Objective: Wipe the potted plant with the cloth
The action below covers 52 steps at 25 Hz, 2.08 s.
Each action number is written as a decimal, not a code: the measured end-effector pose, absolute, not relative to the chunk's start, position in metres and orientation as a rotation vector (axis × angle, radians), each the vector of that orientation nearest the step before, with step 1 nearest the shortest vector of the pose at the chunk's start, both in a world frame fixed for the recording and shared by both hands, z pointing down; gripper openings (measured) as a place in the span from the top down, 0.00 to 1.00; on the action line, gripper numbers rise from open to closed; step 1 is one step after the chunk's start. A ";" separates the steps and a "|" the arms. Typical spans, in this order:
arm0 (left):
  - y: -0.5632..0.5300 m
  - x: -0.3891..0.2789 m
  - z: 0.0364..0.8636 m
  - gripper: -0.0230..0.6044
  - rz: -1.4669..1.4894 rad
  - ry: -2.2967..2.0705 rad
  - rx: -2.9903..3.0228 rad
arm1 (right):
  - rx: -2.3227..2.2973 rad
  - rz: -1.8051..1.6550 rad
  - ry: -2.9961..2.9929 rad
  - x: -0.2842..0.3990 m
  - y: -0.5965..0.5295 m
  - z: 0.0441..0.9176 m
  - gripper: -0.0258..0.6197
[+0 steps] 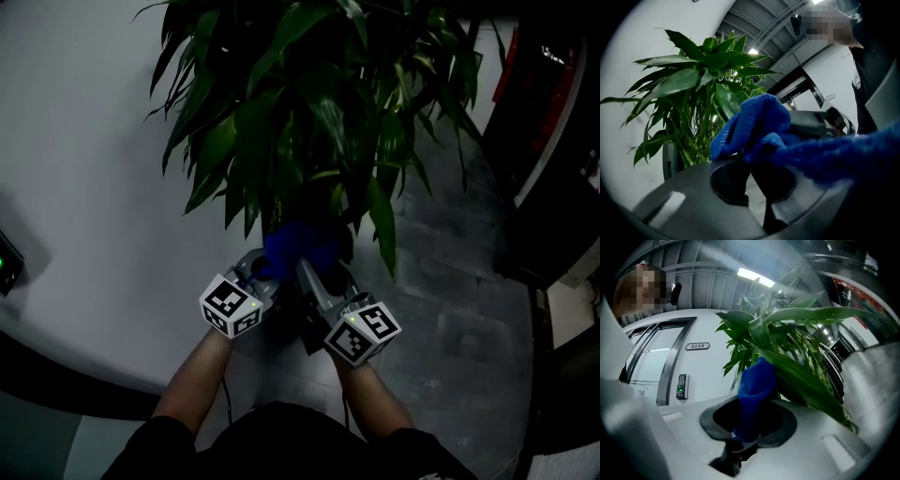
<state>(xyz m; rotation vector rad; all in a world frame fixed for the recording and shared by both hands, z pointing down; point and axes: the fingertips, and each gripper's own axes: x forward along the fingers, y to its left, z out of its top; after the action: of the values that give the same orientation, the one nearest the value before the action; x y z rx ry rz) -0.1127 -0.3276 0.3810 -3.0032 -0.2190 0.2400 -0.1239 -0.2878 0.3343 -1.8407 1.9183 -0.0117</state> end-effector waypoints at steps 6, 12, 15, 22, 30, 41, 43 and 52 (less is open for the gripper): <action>-0.332 -0.116 0.399 0.95 0.196 -0.147 -3.053 | -1.854 -0.059 1.902 -0.116 -0.283 0.351 0.83; -0.344 -0.134 0.417 0.95 0.162 -0.061 -3.090 | -1.893 -0.102 1.900 -0.121 -0.282 0.371 0.83; -0.348 -0.148 0.430 0.95 0.150 -0.035 -3.119 | -1.919 -0.132 1.888 -0.124 -0.278 0.381 0.83; -0.361 -0.179 0.459 0.95 0.102 0.064 -3.190 | -1.916 -0.105 1.808 -0.138 -0.279 0.382 0.83; -0.380 -0.206 0.439 0.95 0.179 0.120 -3.177 | -2.034 -0.046 1.711 -0.142 -0.265 0.387 0.83; -0.343 -0.195 0.452 0.95 0.204 -0.119 -3.160 | -2.239 -0.023 1.567 -0.148 -0.219 0.406 0.83; -0.334 -0.192 0.454 0.95 0.201 -0.148 -3.183 | -2.262 -0.011 1.533 -0.147 -0.207 0.409 0.83; -0.298 -0.197 0.439 0.95 0.177 -0.050 -3.108 | -2.281 0.075 1.575 -0.133 -0.143 0.400 0.83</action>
<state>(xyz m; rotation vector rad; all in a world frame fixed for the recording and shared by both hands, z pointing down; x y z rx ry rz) -0.1967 -0.2982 0.4388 -3.1078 -0.0498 0.1767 -0.1329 -0.1429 0.4002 -2.2806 1.5751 0.0753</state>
